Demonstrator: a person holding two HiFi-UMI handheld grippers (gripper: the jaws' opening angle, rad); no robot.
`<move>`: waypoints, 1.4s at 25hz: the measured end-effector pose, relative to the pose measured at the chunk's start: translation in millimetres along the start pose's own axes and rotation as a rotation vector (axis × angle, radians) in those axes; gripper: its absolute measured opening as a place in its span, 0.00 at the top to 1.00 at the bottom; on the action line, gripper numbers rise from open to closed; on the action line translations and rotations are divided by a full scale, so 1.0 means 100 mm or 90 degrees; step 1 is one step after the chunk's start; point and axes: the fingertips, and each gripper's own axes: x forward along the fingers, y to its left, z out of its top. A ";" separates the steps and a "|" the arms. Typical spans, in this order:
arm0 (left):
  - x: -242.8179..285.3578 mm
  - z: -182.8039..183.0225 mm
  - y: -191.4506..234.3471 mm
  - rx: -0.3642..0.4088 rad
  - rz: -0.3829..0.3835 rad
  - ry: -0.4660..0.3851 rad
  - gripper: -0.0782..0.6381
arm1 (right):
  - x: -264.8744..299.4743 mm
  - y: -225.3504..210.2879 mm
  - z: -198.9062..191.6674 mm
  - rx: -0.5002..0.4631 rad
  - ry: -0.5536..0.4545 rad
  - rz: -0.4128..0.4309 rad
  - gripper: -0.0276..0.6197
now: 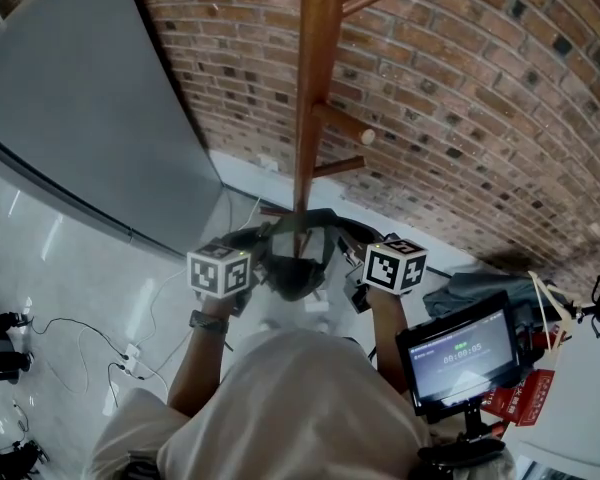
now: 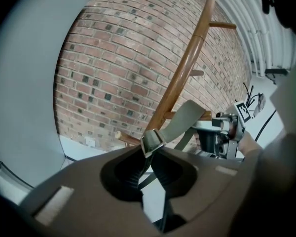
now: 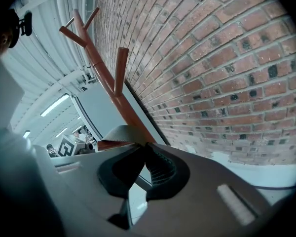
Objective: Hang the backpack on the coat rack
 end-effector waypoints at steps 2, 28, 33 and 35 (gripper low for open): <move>0.02 -0.04 -0.01 0.004 -0.001 0.007 0.83 | 0.01 -0.01 -0.05 0.001 0.006 -0.001 0.94; 0.25 -0.37 -0.17 -0.029 -0.045 0.050 0.83 | 0.24 0.03 -0.60 -0.001 0.094 0.033 0.92; 0.34 -0.42 -0.19 -0.032 -0.058 0.056 0.83 | 0.35 0.00 -0.65 -0.003 0.099 0.040 0.91; 0.38 -0.43 -0.19 -0.032 -0.060 0.058 0.83 | 0.37 -0.02 -0.67 -0.006 0.102 0.038 0.91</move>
